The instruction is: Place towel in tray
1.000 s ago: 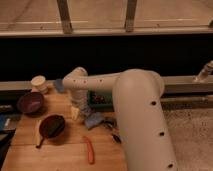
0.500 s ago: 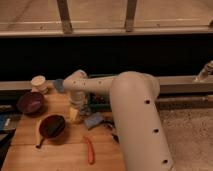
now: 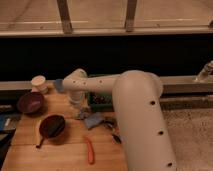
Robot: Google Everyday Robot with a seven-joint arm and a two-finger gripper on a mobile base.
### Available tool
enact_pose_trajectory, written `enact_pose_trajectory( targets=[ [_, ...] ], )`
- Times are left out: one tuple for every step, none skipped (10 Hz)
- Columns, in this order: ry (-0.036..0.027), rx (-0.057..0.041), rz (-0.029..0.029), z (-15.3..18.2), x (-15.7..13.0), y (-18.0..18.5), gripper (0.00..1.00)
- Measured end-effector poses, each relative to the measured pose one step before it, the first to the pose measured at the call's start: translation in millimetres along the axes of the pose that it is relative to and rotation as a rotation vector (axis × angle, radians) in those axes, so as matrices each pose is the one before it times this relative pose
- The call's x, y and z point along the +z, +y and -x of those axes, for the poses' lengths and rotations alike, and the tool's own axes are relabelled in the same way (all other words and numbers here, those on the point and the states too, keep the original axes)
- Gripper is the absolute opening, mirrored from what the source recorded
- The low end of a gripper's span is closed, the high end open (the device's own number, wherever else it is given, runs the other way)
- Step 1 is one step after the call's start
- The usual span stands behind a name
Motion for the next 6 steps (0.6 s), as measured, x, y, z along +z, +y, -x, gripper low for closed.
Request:
enact_pose_trajectory(
  targets=[
    [0.00000,0.00614,0.00008,-2.49,-0.91,1.03,0.14],
    [-0.01522,0.01963,-0.00240,-2.14,-7.20,-1.06,0.03],
    [-0.02066,0.02189,-0.00410,-1.09,-11.51,-2.85,0.00],
    [-0.02266,0.02039,-0.00376,-0.37,-11.90,-2.66,0.00],
    [-0.03435,0.02249,-0.00774,1.47,-18.20,-3.46,0.00],
    [-0.04518,0.03081,-0.01621,1.79,-26.53,-7.08,0.00]
  ],
)
